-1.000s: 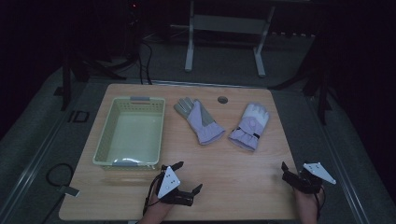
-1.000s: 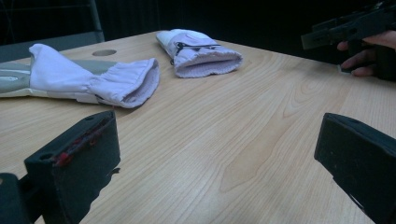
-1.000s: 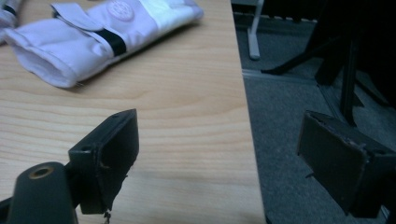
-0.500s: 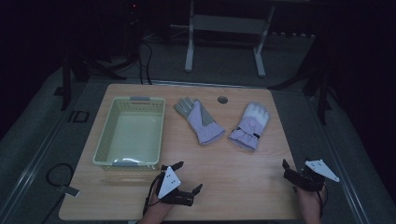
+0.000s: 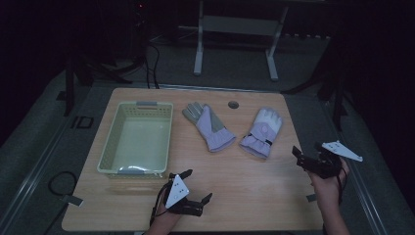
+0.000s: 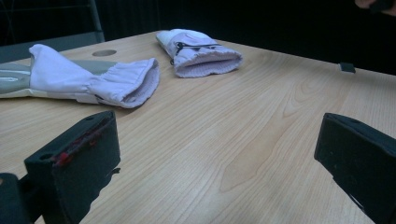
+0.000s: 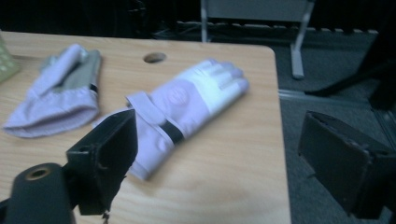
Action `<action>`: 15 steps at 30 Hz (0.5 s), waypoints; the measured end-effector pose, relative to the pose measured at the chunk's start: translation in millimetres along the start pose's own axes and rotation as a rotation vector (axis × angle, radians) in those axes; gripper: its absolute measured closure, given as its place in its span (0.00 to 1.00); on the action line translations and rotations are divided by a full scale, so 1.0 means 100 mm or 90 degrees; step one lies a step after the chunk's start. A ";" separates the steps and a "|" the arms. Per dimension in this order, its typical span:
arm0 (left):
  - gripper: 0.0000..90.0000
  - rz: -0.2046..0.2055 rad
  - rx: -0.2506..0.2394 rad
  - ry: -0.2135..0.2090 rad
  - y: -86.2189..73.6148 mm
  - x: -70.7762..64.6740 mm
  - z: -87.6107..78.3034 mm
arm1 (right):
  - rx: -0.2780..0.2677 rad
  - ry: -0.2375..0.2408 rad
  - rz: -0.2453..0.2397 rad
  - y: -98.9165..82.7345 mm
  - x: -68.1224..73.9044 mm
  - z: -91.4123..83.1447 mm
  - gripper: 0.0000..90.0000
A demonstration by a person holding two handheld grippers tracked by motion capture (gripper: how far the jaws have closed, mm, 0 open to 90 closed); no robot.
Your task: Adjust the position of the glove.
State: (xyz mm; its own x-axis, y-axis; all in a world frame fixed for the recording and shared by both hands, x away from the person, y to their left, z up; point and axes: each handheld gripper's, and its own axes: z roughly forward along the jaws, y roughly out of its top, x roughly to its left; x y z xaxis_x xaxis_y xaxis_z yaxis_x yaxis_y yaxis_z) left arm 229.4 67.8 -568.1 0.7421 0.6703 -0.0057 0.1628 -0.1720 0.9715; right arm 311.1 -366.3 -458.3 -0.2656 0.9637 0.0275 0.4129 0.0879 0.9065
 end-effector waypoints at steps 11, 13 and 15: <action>0.00 0.002 -0.001 0.000 0.00 0.00 0.00 | 0.019 0.088 -0.026 0.32 0.31 0.23 0.18; 0.00 0.002 -0.001 0.000 0.00 0.00 0.00 | 0.026 0.095 -0.037 0.35 0.37 0.27 0.18; 0.00 0.000 -0.001 -0.001 0.00 0.00 0.00 | 0.025 0.100 -0.047 0.39 0.42 0.31 0.18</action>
State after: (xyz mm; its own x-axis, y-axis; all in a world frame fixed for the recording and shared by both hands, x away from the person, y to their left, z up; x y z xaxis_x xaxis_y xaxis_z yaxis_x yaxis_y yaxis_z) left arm 229.3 67.9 -568.1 0.7428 0.6695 -0.0056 0.1614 -0.1709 0.9720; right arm 342.9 -314.6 -434.9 -0.4288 0.9029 0.0295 0.4194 0.1700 0.8917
